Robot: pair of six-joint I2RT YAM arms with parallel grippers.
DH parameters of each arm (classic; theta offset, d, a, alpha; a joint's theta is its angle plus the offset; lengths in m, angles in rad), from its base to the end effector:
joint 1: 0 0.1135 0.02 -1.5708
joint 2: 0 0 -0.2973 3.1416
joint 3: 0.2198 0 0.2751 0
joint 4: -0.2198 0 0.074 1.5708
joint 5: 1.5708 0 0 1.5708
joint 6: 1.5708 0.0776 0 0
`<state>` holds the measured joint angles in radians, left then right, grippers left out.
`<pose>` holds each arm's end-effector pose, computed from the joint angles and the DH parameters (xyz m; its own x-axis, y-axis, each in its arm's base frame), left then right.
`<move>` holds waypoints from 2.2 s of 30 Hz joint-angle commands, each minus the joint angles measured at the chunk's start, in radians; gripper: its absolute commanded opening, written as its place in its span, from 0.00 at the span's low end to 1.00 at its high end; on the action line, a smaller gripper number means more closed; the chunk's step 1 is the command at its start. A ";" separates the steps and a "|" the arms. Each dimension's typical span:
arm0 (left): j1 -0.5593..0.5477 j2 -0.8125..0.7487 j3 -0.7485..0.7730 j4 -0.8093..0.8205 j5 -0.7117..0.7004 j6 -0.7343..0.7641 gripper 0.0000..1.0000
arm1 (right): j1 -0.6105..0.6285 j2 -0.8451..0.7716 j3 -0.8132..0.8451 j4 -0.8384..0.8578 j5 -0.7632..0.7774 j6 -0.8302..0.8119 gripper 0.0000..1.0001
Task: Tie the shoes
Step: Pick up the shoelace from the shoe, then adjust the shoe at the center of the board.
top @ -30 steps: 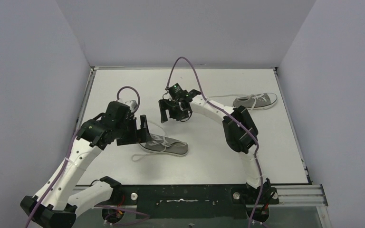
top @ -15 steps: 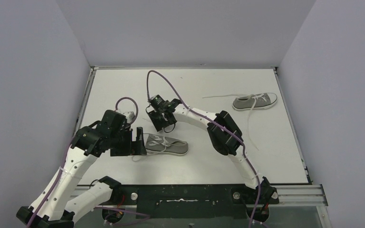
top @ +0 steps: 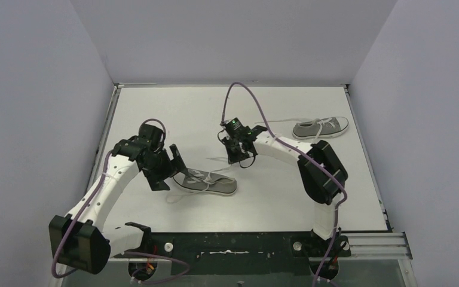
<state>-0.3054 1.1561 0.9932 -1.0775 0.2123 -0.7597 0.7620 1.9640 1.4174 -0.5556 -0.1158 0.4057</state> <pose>0.2082 -0.0828 0.2595 -0.9014 -0.4217 -0.0980 -0.3609 0.8569 -0.3679 0.3285 0.3259 0.1650 -0.8786 -0.2965 -0.3743 -0.4100 0.8703 0.2730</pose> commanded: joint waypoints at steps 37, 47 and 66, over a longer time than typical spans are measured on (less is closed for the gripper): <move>-0.266 0.892 0.627 0.365 0.208 0.016 0.86 | -0.289 -0.826 -0.552 -0.096 -0.186 0.050 0.00; -0.254 0.575 0.461 0.239 0.072 0.508 0.95 | -0.303 -0.876 -0.514 -0.225 -0.165 -0.010 0.00; -0.389 0.718 0.320 0.345 0.133 0.842 0.66 | -0.320 -0.884 -0.431 -0.308 -0.177 -0.024 0.00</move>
<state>-0.6899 1.8668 1.3277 -0.8135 0.3180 0.0437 0.4503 1.1057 0.9535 -0.8703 -0.3016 0.3779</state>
